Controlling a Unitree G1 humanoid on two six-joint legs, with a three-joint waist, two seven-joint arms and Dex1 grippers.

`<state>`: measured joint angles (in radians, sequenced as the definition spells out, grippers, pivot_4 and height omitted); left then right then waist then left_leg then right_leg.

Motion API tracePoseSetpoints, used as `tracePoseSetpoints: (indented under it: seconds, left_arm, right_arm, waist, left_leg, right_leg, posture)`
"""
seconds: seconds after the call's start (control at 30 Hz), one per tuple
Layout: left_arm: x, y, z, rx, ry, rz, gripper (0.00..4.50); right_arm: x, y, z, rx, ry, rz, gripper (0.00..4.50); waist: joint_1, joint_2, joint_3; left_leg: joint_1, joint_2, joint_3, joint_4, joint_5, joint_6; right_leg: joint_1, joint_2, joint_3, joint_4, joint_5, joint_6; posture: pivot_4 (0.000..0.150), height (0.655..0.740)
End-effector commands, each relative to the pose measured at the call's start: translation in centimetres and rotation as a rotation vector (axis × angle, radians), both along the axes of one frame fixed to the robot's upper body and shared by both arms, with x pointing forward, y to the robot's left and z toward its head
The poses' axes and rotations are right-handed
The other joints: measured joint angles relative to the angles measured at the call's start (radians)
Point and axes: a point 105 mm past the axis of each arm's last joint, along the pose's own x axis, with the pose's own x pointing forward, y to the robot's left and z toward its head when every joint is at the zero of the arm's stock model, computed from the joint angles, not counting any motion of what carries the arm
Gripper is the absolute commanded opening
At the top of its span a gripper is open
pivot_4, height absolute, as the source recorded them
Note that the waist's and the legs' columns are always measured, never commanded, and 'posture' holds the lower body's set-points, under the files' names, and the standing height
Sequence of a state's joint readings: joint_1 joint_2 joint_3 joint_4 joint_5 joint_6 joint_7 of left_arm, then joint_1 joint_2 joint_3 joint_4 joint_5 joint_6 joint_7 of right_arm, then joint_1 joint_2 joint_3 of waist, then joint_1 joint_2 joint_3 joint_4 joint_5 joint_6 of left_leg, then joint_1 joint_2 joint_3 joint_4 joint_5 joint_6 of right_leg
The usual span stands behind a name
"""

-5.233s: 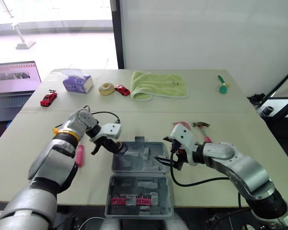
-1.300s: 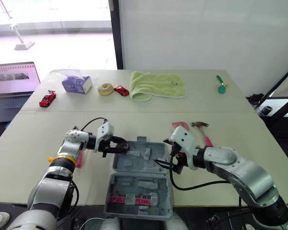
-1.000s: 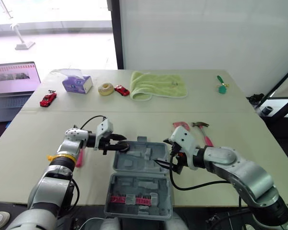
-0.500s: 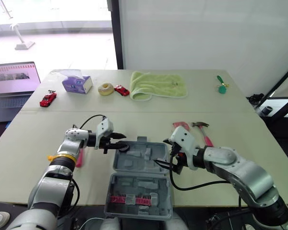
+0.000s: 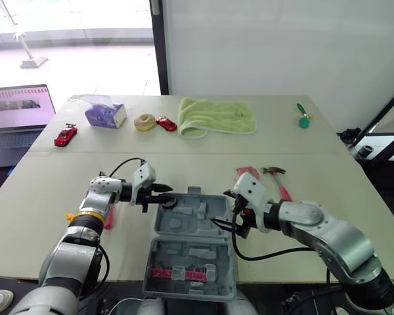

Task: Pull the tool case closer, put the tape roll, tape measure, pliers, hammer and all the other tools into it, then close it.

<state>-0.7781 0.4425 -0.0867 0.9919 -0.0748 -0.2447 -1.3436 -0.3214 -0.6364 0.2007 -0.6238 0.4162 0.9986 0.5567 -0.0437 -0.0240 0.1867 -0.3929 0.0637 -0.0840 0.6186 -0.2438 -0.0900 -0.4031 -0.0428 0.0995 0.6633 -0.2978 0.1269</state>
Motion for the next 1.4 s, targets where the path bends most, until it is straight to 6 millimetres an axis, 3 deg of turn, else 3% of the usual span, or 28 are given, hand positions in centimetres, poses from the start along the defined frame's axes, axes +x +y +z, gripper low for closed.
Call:
tracePoseSetpoints:
  seconds: [0.03, 0.67, 0.8, 1.03, 1.23, 1.37, 1.4]
  left_arm:
    - [0.0, 0.4, 0.2, 0.019, -0.029, -0.007, 1.62]
    - [-1.3, 1.1, -4.2, 0.318, -0.152, -0.085, 1.62]
    - [-0.6, 0.6, -2.7, 0.246, -0.167, -0.057, 1.62]
    - [1.1, 0.7, 4.1, -0.021, -0.181, 0.013, 1.62]
    - [-0.3, 3.8, 7.3, -0.094, -0.132, 0.056, 1.62]
    - [-4.1, 12.4, 6.9, -0.047, -0.072, 0.297, 1.62]
    - [-4.8, 13.4, 6.8, -0.032, -0.065, 0.334, 1.62]
  right_arm:
    - [-0.3, 0.4, 0.9, 0.019, -0.035, 0.019, 4.5]
    - [-0.4, 0.6, 1.4, 0.032, -0.048, 0.021, 4.5]
    - [-0.4, 0.4, 1.4, 0.032, -0.052, 0.016, 4.5]
    - [-0.1, -1.5, 2.9, 0.07, -0.099, -0.044, 4.5]
    - [0.2, -4.8, 3.3, 0.064, -0.114, -0.131, 4.5]
    - [-0.4, -11.5, 2.2, -0.019, -0.118, -0.329, 4.5]
    - [-0.7, -12.4, 2.0, -0.026, -0.121, -0.353, 4.5]
  waist:
    - [0.0, 0.0, 0.0]
    - [0.0, 0.0, 0.0]
    - [0.0, 0.001, -0.001]
    - [0.0, 0.0, 0.0]
    - [-0.003, 0.0, 0.0]
    - [-0.02, 0.001, 0.001]
    - [-0.024, 0.0, 0.001]
  left_leg:
    - [0.0, 0.0, 0.0, 0.0, 0.0, 0.0]
    - [0.001, 0.0, 0.0, 0.0, 0.0, 0.0]
    - [0.001, 0.0, 0.0, 0.0, 0.0, 0.0]
    - [0.0, 0.0, 0.0, 0.0, 0.0, 0.0]
    - [0.0, 0.0, 0.0, -0.001, 0.0, 0.0]
    - [0.001, 0.001, 0.001, -0.005, 0.0, 0.0]
    - [0.001, 0.001, 0.001, -0.005, 0.0, 0.0]
  right_leg:
    - [0.0, 0.0, 0.0, 0.0, 0.0, 0.0]
    - [0.001, 0.0, 0.0, 0.0, 0.0, 0.0]
    - [0.001, 0.0, 0.0, 0.0, 0.0, 0.0]
    - [0.0, 0.0, 0.0, 0.0, 0.0, 0.0]
    - [0.0, 0.0, 0.0, 0.0, 0.0, 0.0]
    - [-0.001, 0.0, 0.001, -0.001, -0.001, -0.001]
    - [-0.001, 0.0, 0.001, -0.001, -0.002, -0.002]
  posture:
    - [0.15, 0.74]
    - [0.15, 0.74]
    - [0.15, 0.74]
    - [0.15, 0.74]
    - [0.15, 0.74]
    - [0.15, 0.74]
    - [0.15, 0.74]
